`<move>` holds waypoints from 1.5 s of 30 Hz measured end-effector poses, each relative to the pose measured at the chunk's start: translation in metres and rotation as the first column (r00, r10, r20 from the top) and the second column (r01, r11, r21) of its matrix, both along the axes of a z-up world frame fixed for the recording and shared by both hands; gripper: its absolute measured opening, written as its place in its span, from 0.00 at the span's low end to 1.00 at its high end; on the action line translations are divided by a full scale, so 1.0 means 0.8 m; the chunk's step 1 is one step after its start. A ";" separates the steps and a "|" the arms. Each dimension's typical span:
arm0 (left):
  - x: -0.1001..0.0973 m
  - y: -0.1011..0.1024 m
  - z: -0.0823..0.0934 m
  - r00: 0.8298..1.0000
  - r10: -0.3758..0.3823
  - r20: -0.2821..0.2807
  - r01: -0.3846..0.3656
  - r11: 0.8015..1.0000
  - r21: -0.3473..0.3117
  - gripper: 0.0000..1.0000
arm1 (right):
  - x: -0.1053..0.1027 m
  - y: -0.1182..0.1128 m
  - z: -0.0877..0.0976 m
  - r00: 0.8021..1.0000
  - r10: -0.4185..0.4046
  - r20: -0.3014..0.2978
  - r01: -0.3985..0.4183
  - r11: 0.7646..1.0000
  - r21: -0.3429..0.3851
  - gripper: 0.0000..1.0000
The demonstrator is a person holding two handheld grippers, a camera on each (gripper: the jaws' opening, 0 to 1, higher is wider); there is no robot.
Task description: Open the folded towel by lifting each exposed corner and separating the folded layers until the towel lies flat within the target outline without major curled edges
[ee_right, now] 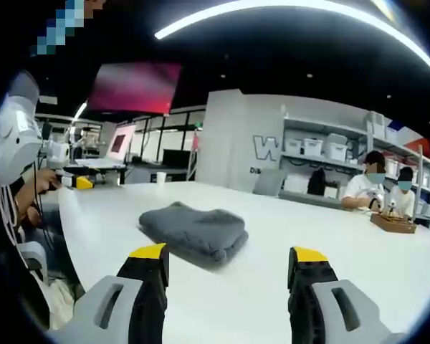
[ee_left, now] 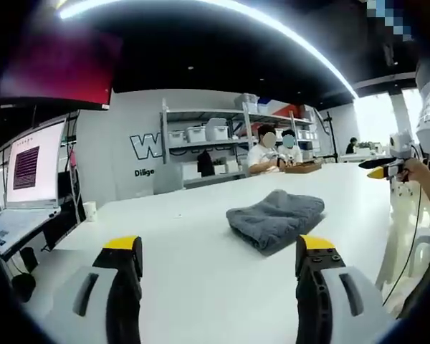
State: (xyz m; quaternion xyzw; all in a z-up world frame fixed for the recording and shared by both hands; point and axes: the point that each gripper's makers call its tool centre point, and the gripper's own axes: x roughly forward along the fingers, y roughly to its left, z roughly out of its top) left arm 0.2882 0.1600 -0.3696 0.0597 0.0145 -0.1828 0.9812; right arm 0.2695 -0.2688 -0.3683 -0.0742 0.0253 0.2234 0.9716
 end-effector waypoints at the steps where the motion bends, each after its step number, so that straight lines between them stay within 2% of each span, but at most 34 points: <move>1: 0.000 0.000 0.000 1.000 -0.001 0.003 0.001 1.000 0.004 0.85 | 0.000 0.000 -0.001 1.000 -0.001 -0.003 0.001 1.000 -0.001 0.65; 26: 0.004 -0.001 -0.003 1.000 -0.004 -0.010 0.004 1.000 -0.012 0.86 | 0.004 -0.005 -0.010 0.999 -0.016 -0.030 0.015 1.000 -0.017 0.64; 45: 0.006 -0.007 -0.004 1.000 -0.026 -0.016 0.026 1.000 -0.009 0.86 | 0.000 -0.003 -0.004 1.000 -0.015 -0.022 0.015 1.000 -0.020 0.62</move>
